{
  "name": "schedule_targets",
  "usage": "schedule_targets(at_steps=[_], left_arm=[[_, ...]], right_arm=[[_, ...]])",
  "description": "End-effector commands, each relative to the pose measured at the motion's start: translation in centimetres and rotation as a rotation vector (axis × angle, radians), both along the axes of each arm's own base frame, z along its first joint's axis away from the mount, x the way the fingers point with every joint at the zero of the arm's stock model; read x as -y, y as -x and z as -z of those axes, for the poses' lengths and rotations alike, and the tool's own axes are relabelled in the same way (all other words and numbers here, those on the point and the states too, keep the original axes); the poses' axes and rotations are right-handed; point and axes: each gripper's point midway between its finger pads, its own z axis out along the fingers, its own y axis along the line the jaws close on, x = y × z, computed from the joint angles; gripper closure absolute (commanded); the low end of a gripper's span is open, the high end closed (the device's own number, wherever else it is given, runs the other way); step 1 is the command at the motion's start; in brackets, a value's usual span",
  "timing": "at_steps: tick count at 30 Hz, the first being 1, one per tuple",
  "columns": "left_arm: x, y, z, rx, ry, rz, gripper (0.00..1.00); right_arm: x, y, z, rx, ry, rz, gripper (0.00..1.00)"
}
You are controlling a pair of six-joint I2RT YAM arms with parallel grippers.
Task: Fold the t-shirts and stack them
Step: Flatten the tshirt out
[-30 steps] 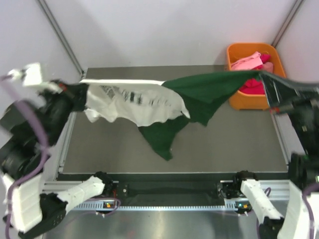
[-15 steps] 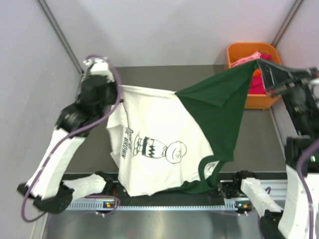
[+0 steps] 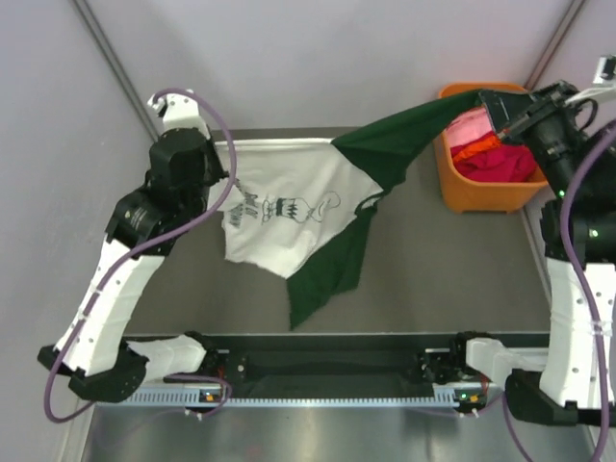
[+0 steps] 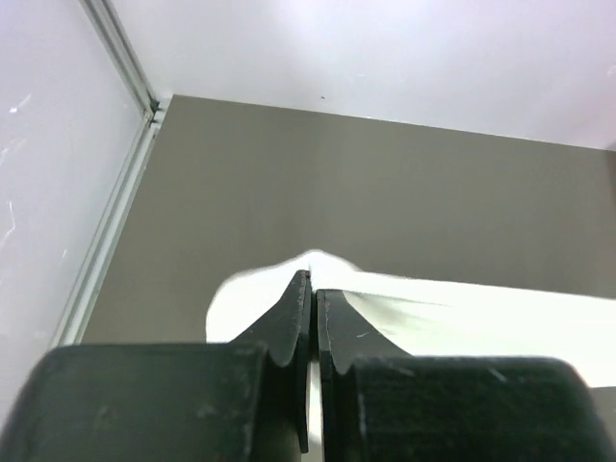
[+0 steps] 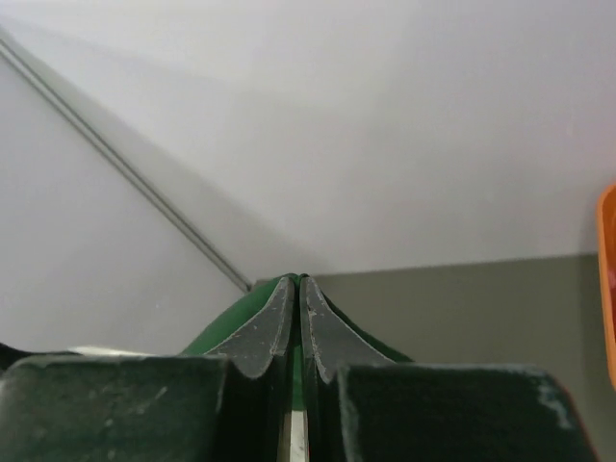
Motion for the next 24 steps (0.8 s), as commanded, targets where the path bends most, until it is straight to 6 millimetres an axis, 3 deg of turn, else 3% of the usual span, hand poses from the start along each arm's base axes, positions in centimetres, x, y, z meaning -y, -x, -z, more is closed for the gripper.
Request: schedule_targets(at_steps=[1, 2, 4, 6, 7, 9, 10, 11, 12, 13, 14, 19, 24], left_arm=[[0.2, -0.2, 2.9, -0.026, 0.009, 0.002, 1.0], [0.7, 0.0, 3.7, -0.039, 0.041, 0.018, 1.0], [2.1, 0.0, 8.5, -0.133, 0.049, 0.069, 1.0], [3.2, 0.4, 11.7, -0.198, 0.083, 0.107, 1.0], [4.3, 0.8, 15.1, -0.27, 0.088, 0.158, 1.0], [5.7, 1.5, 18.4, -0.343, 0.13, 0.202, 1.0], [7.1, 1.9, 19.9, -0.379, 0.163, 0.264, 1.0], [7.3, 2.6, 23.0, -0.45, 0.166, 0.268, 1.0], [7.8, 3.1, 24.4, -0.487, 0.169, 0.282, 1.0], [8.3, 3.5, 25.5, -0.517, 0.177, 0.298, 1.0], [8.9, 4.1, 27.2, -0.562, 0.182, 0.315, 1.0], [11.6, 5.5, 30.0, -0.645, 0.148, 0.398, 1.0], [13.8, 5.3, 32.7, -0.736, 0.136, 0.45, 1.0]], right_arm=[[1.7, 5.2, -6.8, 0.246, 0.014, 0.105, 1.0], [1.9, 5.3, -6.7, 0.245, 0.015, 0.114, 1.0], [1.9, 5.1, -5.2, 0.216, 0.025, 0.116, 1.0], [1.6, 5.2, -3.7, 0.188, 0.034, 0.098, 1.0], [1.6, 4.0, -1.1, 0.127, 0.036, 0.096, 1.0], [1.7, 3.9, 1.4, 0.086, 0.036, 0.102, 1.0], [2.0, 2.6, 4.7, 0.011, 0.037, 0.111, 1.0], [2.1, 2.4, 6.2, -0.017, 0.036, 0.121, 1.0], [2.4, 2.3, 7.4, -0.037, 0.034, 0.138, 1.0], [2.6, 1.6, 10.2, -0.099, 0.038, 0.143, 1.0], [2.7, 1.4, 11.3, -0.122, 0.036, 0.149, 1.0], [3.6, -0.3, 17.3, -0.258, 0.051, 0.191, 1.0], [4.0, -2.0, 20.7, -0.335, 0.057, 0.209, 1.0]])
